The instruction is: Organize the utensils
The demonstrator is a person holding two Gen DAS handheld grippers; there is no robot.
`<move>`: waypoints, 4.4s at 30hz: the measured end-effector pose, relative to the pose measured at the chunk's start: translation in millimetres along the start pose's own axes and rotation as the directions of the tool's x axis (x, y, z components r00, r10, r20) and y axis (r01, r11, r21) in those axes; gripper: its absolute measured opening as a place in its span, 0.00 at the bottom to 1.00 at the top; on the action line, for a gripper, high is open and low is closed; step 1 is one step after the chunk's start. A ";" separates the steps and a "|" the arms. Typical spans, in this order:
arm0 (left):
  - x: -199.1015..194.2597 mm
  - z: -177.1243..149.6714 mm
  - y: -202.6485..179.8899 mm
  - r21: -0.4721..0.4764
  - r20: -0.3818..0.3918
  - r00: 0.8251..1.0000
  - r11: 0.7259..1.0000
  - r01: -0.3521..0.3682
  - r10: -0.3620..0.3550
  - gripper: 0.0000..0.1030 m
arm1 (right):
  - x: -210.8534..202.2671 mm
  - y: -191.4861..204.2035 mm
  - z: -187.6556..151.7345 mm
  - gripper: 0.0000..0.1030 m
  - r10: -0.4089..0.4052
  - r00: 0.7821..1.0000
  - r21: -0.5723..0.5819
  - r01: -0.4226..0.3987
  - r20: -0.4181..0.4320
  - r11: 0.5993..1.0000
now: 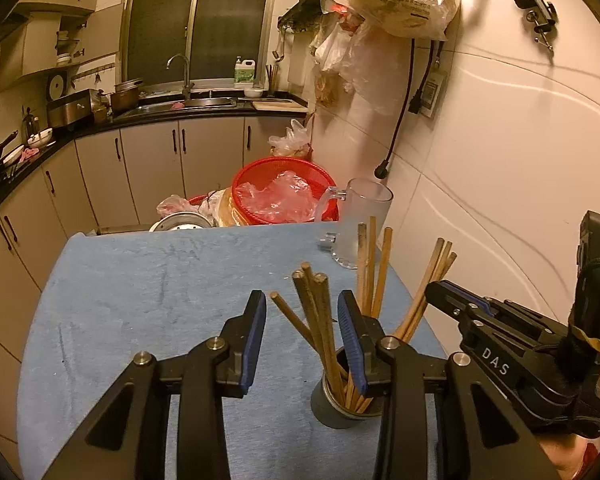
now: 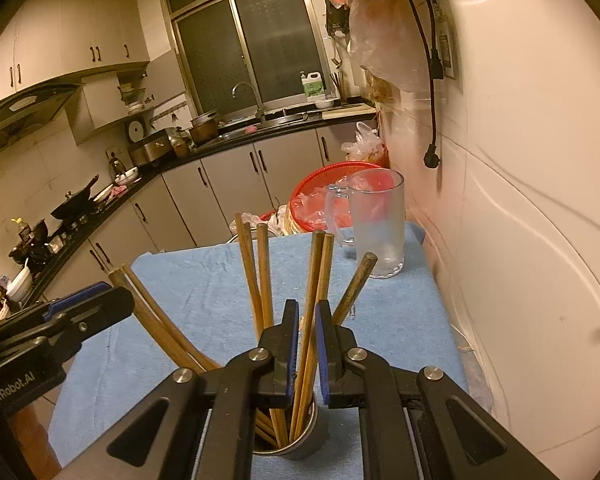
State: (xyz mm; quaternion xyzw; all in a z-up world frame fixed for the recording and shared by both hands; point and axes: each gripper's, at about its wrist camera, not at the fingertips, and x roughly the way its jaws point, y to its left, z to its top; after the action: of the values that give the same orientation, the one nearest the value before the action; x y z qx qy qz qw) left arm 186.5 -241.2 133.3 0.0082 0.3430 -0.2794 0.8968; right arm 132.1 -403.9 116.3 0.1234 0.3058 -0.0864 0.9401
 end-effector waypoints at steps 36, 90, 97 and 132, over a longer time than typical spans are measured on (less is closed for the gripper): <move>-33.1 -56.6 24.6 0.016 0.023 0.960 0.960 -0.281 0.281 0.84 | -60.8 12.1 -39.1 0.75 -0.265 0.964 0.011 0.265 -0.005 0.964; -126.1 -225.3 60.3 0.077 -0.044 0.980 0.979 -0.189 0.193 0.94 | -174.3 101.7 -213.7 0.79 -0.367 0.929 -0.046 0.369 0.050 0.928; -126.6 -224.0 57.6 0.082 -0.036 0.976 0.974 -0.213 0.216 0.94 | -172.1 101.2 -213.5 0.79 -0.366 0.930 -0.046 0.368 0.047 0.929; -133.6 -227.1 54.3 0.123 -0.006 0.966 0.959 -0.257 0.259 0.94 | -166.9 104.7 -215.8 0.79 -0.365 0.930 -0.063 0.367 0.030 0.928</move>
State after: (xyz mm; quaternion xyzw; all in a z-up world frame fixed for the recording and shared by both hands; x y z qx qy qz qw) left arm -6.1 -82.3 32.9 0.1104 0.3313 -0.1803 0.9195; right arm -95.7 -228.0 65.7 0.0316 0.3178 -0.2508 0.9139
